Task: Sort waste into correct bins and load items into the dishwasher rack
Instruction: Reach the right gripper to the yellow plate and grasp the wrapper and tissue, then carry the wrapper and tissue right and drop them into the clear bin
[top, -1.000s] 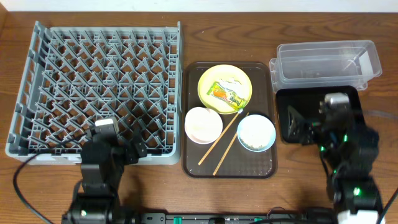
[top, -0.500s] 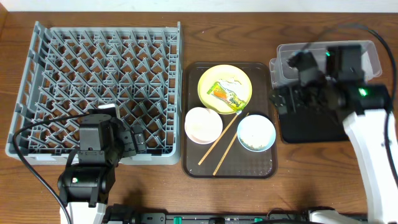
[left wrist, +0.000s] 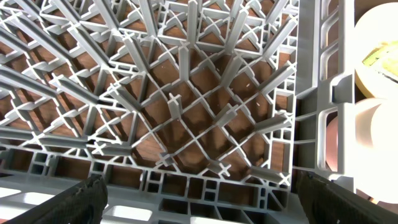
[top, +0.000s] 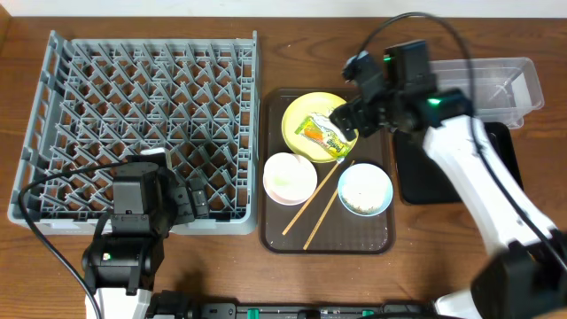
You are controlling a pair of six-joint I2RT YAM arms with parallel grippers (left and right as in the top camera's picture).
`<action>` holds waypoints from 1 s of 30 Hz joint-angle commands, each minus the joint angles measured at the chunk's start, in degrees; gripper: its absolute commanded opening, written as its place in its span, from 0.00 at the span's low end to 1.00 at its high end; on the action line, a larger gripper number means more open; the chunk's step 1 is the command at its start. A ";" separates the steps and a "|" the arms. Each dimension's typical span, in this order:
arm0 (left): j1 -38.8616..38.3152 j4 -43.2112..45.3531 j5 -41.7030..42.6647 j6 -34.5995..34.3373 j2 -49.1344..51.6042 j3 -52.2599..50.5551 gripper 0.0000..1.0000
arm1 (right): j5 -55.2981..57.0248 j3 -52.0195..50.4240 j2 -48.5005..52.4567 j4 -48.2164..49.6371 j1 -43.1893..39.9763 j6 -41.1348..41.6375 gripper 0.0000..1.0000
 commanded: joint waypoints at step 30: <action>0.28 -0.13 0.09 -0.55 -0.04 1.40 0.99 | 7.65 0.96 17.55 5.51 3.54 14.64 0.01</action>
